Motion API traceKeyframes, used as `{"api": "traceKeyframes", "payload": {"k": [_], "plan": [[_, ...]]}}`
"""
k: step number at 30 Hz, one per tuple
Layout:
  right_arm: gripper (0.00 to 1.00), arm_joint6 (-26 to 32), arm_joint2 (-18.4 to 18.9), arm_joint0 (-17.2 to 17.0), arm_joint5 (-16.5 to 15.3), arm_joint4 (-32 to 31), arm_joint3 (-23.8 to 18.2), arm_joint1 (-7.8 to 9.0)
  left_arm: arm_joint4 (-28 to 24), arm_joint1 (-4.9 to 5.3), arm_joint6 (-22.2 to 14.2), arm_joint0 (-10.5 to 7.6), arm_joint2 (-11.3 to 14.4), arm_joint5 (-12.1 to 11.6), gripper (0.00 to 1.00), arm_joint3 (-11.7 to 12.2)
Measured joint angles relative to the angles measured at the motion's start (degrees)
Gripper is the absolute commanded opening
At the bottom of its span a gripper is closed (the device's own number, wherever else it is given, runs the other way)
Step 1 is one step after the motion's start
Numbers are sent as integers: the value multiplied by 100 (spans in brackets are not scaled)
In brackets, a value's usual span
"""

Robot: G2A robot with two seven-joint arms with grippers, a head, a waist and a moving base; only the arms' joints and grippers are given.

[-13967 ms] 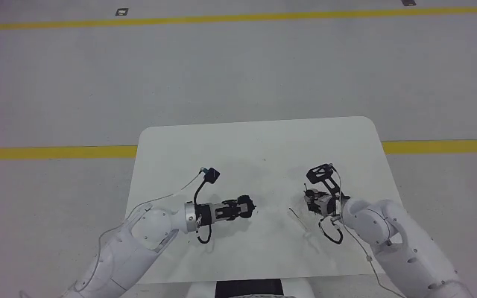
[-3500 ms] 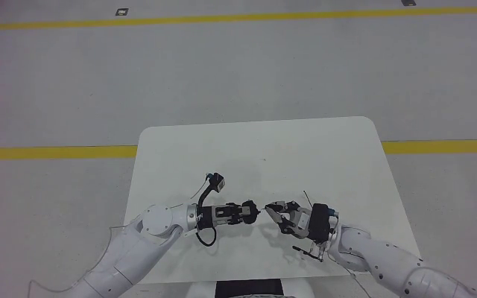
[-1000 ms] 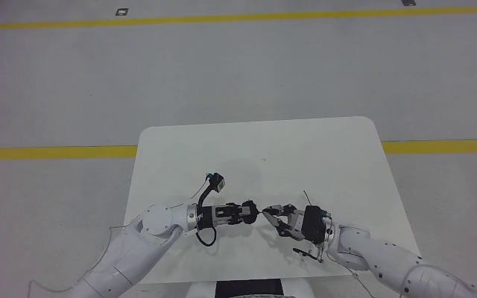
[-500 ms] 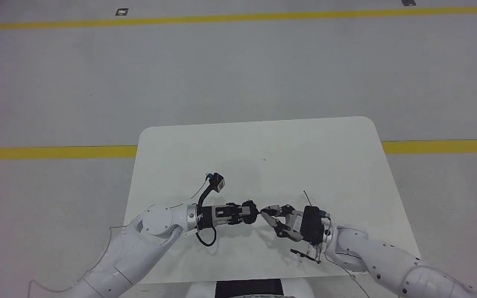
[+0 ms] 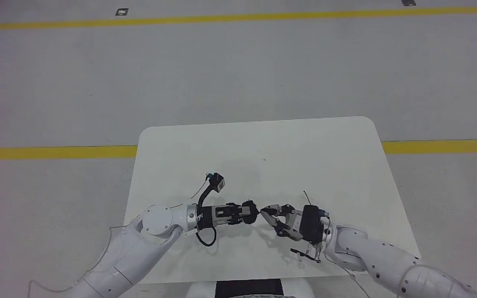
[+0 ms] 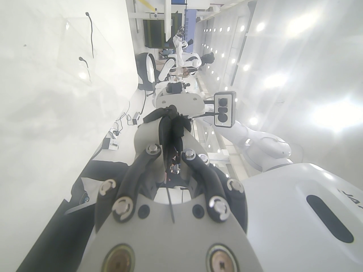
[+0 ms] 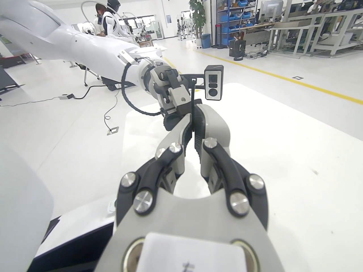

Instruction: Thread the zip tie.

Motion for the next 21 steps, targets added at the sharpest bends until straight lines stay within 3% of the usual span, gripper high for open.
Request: {"api": "traceKeyframes", "payload": {"k": [21], "plan": [[1, 21, -19, -16, 0, -2, 1, -16, 0, 0, 0, 0, 0, 0, 0, 0]]}}
